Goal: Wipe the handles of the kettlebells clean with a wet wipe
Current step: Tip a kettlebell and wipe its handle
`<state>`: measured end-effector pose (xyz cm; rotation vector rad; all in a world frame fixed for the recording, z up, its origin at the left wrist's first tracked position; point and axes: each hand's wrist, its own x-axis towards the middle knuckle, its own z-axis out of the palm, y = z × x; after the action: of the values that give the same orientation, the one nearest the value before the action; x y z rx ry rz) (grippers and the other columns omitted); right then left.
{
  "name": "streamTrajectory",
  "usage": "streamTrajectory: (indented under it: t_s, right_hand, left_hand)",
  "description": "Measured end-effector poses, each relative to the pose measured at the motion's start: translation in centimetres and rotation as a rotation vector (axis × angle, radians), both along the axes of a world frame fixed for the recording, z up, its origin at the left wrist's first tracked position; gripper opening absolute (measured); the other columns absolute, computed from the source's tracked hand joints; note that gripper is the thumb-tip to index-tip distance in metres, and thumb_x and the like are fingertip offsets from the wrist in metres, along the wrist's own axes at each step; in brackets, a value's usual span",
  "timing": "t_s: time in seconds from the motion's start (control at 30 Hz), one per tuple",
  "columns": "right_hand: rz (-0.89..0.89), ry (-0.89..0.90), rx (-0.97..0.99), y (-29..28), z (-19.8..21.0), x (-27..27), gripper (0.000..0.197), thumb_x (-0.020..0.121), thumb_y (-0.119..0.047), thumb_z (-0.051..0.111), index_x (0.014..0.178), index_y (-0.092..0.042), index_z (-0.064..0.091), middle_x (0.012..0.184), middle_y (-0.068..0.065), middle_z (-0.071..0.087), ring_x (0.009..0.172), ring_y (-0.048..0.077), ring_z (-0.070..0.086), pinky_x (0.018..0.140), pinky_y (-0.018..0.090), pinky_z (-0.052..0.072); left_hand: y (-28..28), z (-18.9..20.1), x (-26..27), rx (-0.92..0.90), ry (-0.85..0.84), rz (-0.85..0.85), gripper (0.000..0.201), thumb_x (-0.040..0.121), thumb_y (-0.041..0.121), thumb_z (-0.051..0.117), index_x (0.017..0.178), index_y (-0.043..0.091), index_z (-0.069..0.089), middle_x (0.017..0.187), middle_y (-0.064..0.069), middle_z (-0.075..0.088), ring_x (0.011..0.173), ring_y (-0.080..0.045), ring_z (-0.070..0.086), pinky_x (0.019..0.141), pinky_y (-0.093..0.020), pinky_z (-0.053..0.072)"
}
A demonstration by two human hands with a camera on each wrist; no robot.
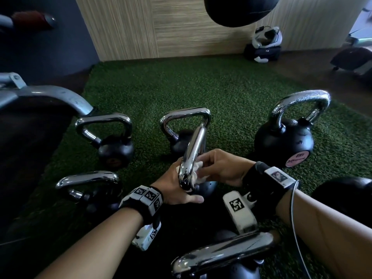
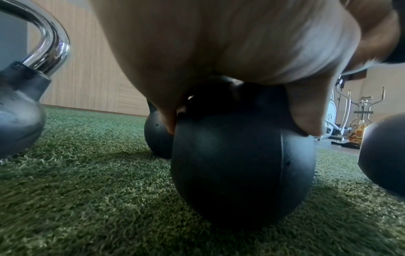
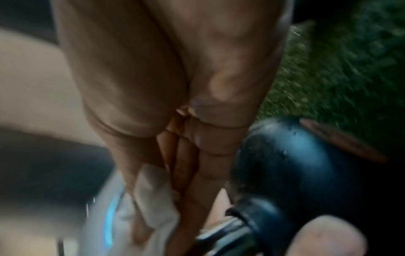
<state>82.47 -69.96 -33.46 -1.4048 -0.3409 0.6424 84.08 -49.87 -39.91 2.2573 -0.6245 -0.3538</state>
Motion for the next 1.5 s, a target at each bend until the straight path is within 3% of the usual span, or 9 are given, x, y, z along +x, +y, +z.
streamTrajectory:
  t_s: [0.2, 0.3, 0.43, 0.57, 0.67, 0.77, 0.97, 1.17, 1.5]
  right_hand:
    - [-0.185, 0.272, 0.247, 0.1, -0.1, 0.6, 0.024, 0.077, 0.005, 0.064, 0.101, 0.007, 0.066, 0.081, 0.013, 0.074, 0.07, 0.018, 0.075, 0.066, 0.025, 0.063]
    - [-0.155, 0.268, 0.248, 0.3, -0.8, 0.1, 0.021, 0.083, 0.006, 0.066, 0.103, 0.007, 0.063, 0.078, 0.012, 0.073, 0.067, 0.016, 0.074, 0.066, 0.026, 0.063]
    - [-0.275, 0.277, 0.317, -0.4, -0.7, 1.5, 0.025, 0.08, 0.005, 0.065, 0.104, 0.009, 0.064, 0.082, 0.016, 0.075, 0.07, 0.019, 0.076, 0.07, 0.027, 0.065]
    - [-0.466, 0.28, 0.396, -0.5, -0.8, 2.2, 0.011, 0.078, 0.0, 0.066, 0.088, 0.002, 0.06, 0.069, 0.014, 0.073, 0.061, 0.017, 0.075, 0.067, 0.026, 0.064]
    - [-0.516, 0.216, 0.365, 0.1, -0.9, 1.5, 0.017, 0.073, 0.004, 0.07, 0.086, 0.0, 0.06, 0.07, 0.015, 0.073, 0.057, 0.019, 0.073, 0.065, 0.028, 0.064]
    - [-0.683, 0.077, 0.262, 0.6, -0.5, 1.7, 0.024, 0.072, 0.012, 0.074, 0.085, -0.002, 0.059, 0.074, 0.017, 0.074, 0.056, 0.022, 0.072, 0.057, 0.031, 0.061]
    - [-0.955, -0.175, -0.119, 1.0, -0.5, 3.1, 0.028, 0.073, 0.002, 0.088, 0.066, -0.017, 0.069, 0.069, 0.007, 0.075, 0.068, 0.03, 0.076, 0.076, 0.054, 0.064]
    - [-1.017, -0.334, -0.38, 0.7, -0.2, 4.1, 0.022, 0.062, -0.033, 0.091, 0.067, -0.026, 0.071, 0.07, 0.001, 0.076, 0.071, 0.029, 0.077, 0.071, 0.054, 0.064]
    - [-0.956, -0.306, -0.639, 1.0, -0.2, 4.3, 0.024, 0.065, -0.018, 0.093, 0.065, -0.012, 0.07, 0.068, 0.002, 0.074, 0.068, 0.023, 0.075, 0.067, 0.041, 0.065]
  left_hand:
    - [-0.4, 0.4, 0.0, -0.059, -0.107, 0.003, 0.118, 0.057, 0.041, 0.098, 0.155, 0.03, 0.033, 0.157, 0.015, 0.036, 0.137, 0.022, 0.028, 0.111, 0.002, 0.018]
    - [-0.4, 0.2, 0.0, -0.022, -0.111, -0.007, 0.117, 0.054, 0.054, 0.095, 0.153, 0.035, 0.035, 0.155, 0.015, 0.039, 0.144, 0.004, 0.035, 0.123, -0.023, 0.028]
    - [-0.1, -0.5, 0.2, -0.046, -0.109, 0.038, 0.114, 0.053, 0.048, 0.097, 0.149, 0.032, 0.038, 0.149, 0.019, 0.041, 0.133, 0.02, 0.035, 0.112, -0.002, 0.025]
    - [0.0, -1.1, 0.3, -0.006, -0.075, 0.068, 0.125, 0.046, 0.067, 0.09, 0.151, 0.029, 0.036, 0.15, 0.015, 0.042, 0.137, 0.008, 0.039, 0.118, -0.013, 0.028]
    - [0.1, -1.2, 0.3, -0.032, -0.067, 0.073, 0.126, 0.046, 0.062, 0.093, 0.152, 0.027, 0.035, 0.15, 0.014, 0.041, 0.136, 0.01, 0.038, 0.109, 0.001, 0.023]
    - [0.1, -1.0, 0.0, -0.065, -0.069, 0.08, 0.131, 0.046, 0.057, 0.095, 0.154, 0.025, 0.03, 0.152, 0.012, 0.038, 0.139, 0.006, 0.038, 0.115, -0.008, 0.027]
    - [0.0, -1.2, 0.1, -0.072, -0.034, 0.087, 0.132, 0.045, 0.062, 0.095, 0.153, 0.03, 0.028, 0.154, 0.008, 0.039, 0.143, -0.005, 0.041, 0.12, -0.039, 0.038]
    - [0.1, -0.8, -0.2, -0.075, -0.021, 0.097, 0.133, 0.046, 0.059, 0.096, 0.153, 0.031, 0.024, 0.152, 0.009, 0.04, 0.142, -0.004, 0.042, 0.12, -0.039, 0.038]
    - [-0.2, 0.5, -0.9, -0.014, -0.028, 0.106, 0.132, 0.053, 0.045, 0.1, 0.156, 0.026, 0.019, 0.156, 0.008, 0.034, 0.146, -0.01, 0.034, 0.124, -0.037, 0.03]
